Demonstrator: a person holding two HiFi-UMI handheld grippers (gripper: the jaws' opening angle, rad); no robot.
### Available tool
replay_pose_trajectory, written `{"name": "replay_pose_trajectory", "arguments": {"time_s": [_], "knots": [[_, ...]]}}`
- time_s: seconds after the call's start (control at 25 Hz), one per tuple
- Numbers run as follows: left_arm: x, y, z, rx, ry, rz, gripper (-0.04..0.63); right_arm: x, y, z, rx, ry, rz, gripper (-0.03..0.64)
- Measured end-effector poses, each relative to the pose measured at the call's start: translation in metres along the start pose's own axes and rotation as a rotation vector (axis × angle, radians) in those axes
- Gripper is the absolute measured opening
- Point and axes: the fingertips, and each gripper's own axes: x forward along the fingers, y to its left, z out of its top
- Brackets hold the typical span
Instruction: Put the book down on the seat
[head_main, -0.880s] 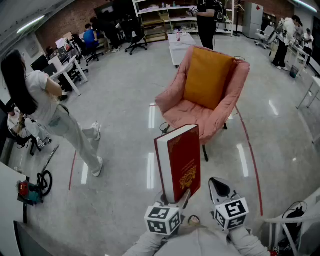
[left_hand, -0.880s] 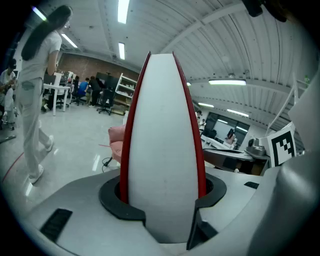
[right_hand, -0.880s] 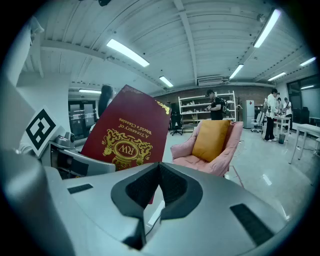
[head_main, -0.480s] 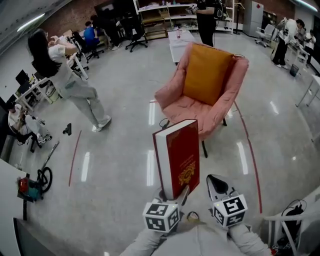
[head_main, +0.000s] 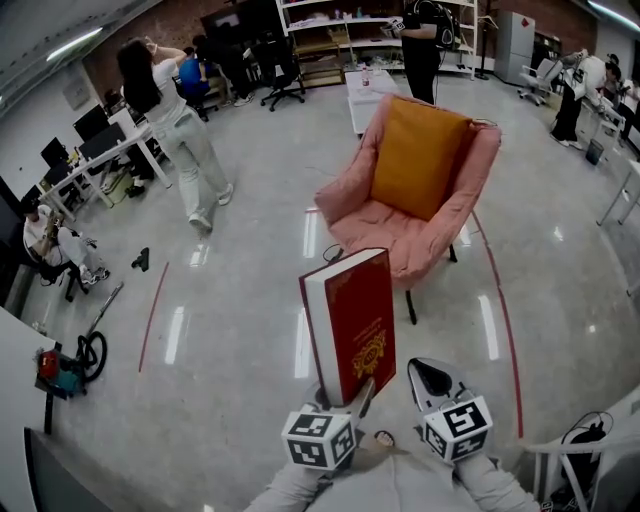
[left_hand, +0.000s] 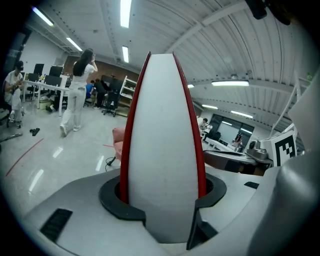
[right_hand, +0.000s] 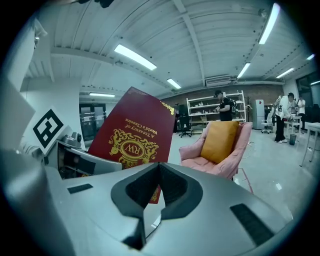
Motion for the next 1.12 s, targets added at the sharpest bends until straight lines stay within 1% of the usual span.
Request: {"name": "replay_pose_trajectory", "arguments": {"time_s": [0.2,0.4,0.64,0.88,1.12], "knots": [[-0.001,-0.009,-0.005,-0.010,0.000,0.005,0.247,-0.005,0.002,-0.005,-0.002,0.012,0.026,0.005],[0.000,-0.010,-0.008,-0.012,0.003,0.013,0.247,-0.004,0.000,-0.009,0.008,0.020,0.034,0.005],[0.008,0.001,0.002,-0.043,-0.010,0.039,0.247,0.005,-0.006,-0.007,-0.004,0.034,0.049,0.005],[0.027,0.013,0.014,-0.039,-0.010,0.037,0.247,0.025,-0.021,0.000,-0.008,0.040,0.035,0.005],[0.050,0.028,0.028,-0.028,0.011,0.025,0.247,0.054,-0.031,0.008,-0.002,0.046,0.036,0.005]]}}
